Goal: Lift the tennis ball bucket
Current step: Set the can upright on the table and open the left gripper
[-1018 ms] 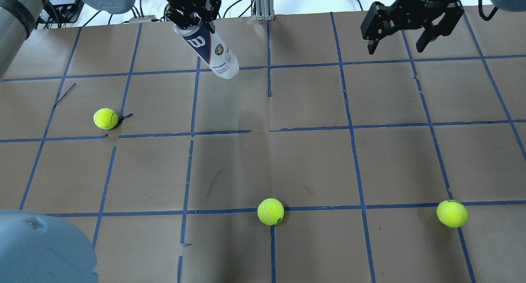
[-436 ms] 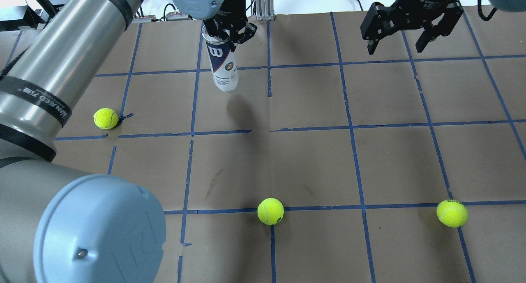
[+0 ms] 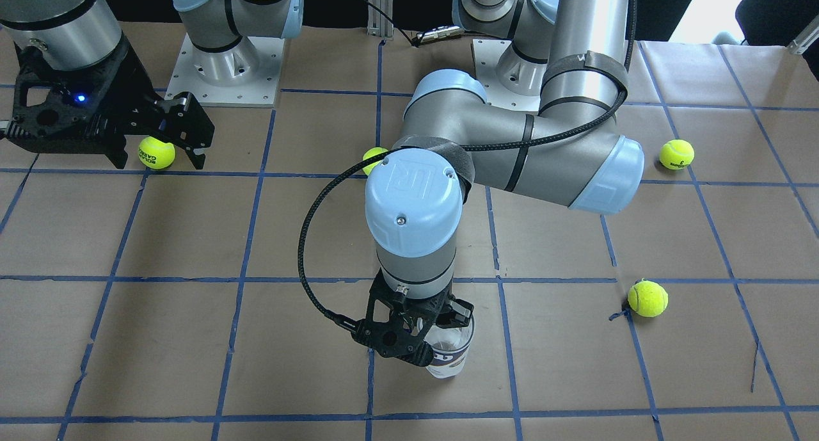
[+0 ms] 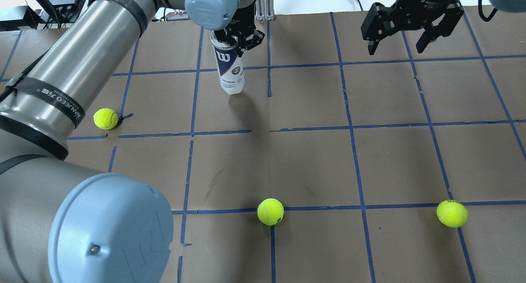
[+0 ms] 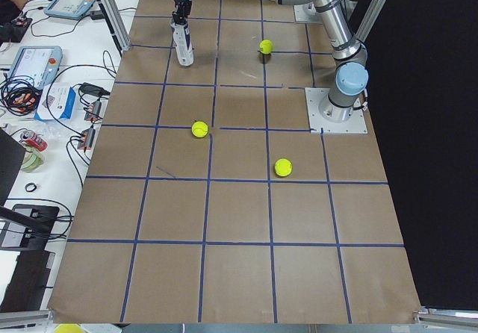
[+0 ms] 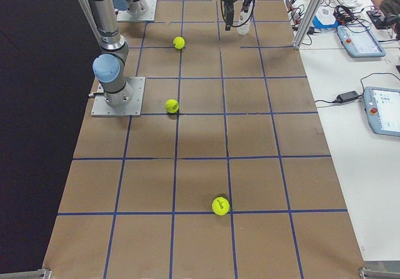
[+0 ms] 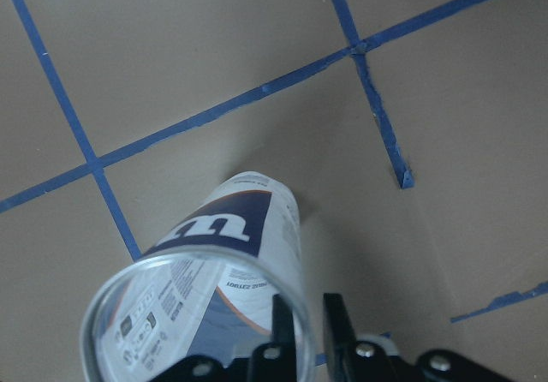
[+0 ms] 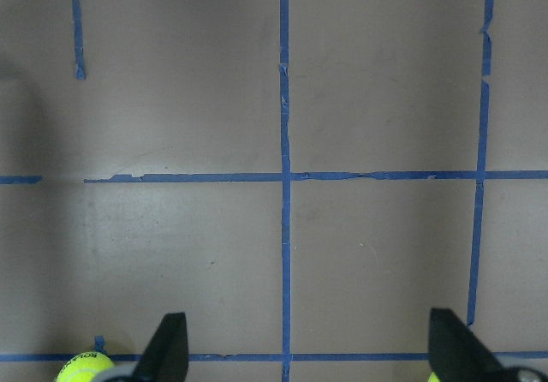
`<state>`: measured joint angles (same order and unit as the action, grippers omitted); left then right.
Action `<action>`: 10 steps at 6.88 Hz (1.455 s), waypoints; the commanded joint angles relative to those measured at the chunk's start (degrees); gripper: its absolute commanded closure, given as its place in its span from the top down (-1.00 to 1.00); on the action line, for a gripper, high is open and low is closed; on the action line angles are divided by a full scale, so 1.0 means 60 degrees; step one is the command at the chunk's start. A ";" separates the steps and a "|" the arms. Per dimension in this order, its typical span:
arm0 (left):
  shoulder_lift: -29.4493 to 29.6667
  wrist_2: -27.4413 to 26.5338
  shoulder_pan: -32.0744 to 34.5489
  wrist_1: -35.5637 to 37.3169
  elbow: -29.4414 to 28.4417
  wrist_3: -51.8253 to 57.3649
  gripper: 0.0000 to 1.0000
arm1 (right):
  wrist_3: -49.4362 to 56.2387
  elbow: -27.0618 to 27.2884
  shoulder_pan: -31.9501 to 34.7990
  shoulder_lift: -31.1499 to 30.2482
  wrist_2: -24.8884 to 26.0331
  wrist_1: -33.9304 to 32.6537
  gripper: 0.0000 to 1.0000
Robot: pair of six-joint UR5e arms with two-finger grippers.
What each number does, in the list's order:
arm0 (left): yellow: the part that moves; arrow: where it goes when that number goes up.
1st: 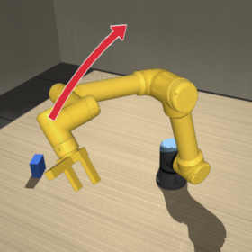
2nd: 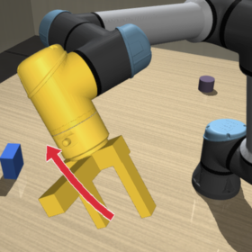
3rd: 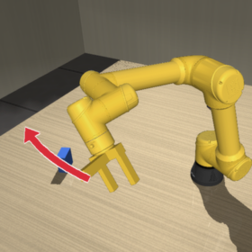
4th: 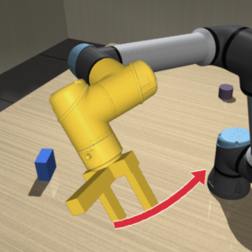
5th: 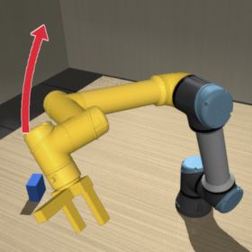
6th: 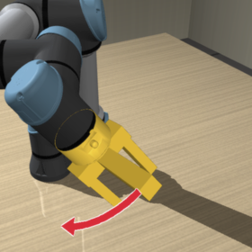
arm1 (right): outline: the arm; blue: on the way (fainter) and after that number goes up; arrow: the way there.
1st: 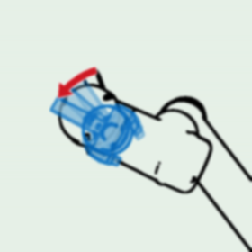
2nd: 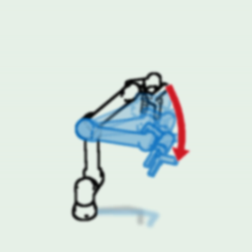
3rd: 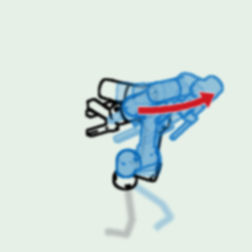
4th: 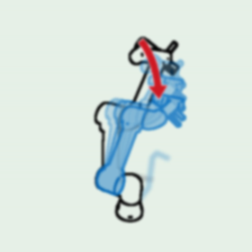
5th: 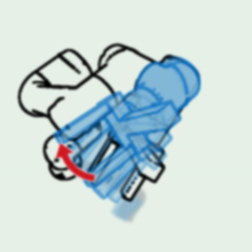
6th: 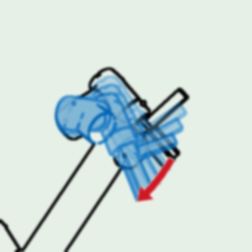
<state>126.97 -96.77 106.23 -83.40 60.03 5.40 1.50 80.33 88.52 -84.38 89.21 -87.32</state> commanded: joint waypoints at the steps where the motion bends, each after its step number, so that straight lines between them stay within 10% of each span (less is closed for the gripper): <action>1: -0.0111 -0.0029 0.0005 0.0014 0.0263 -0.0065 -0.34 | -0.0015 0.0001 -0.0002 -0.0014 0.0015 0.0021 1.00; 3: -0.0461 -0.0015 0.0005 0.0028 0.0250 -0.0050 0.20 | -0.0015 0.0001 -0.0002 -0.0014 0.0015 -0.0008 1.00; 4: -0.0709 0.0000 0.0005 0.0014 0.0293 -0.0050 0.97 | -0.0015 0.0001 -0.0002 -0.0014 0.0015 -0.0008 1.00; 7: -0.2462 0.0174 -0.0460 -0.0352 0.1224 -0.0706 1.00 | -0.0015 0.0001 -0.0002 0.0001 0.0000 -0.0023 1.00; 10: -0.5143 0.0277 -0.1852 0.0477 0.4868 -0.0665 1.00 | -0.0001 0.0001 -0.0017 -0.0014 0.0015 -0.0023 1.00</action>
<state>101.95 -95.63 98.19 -83.54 81.06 1.64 1.42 80.33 88.48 -84.40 89.23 -87.48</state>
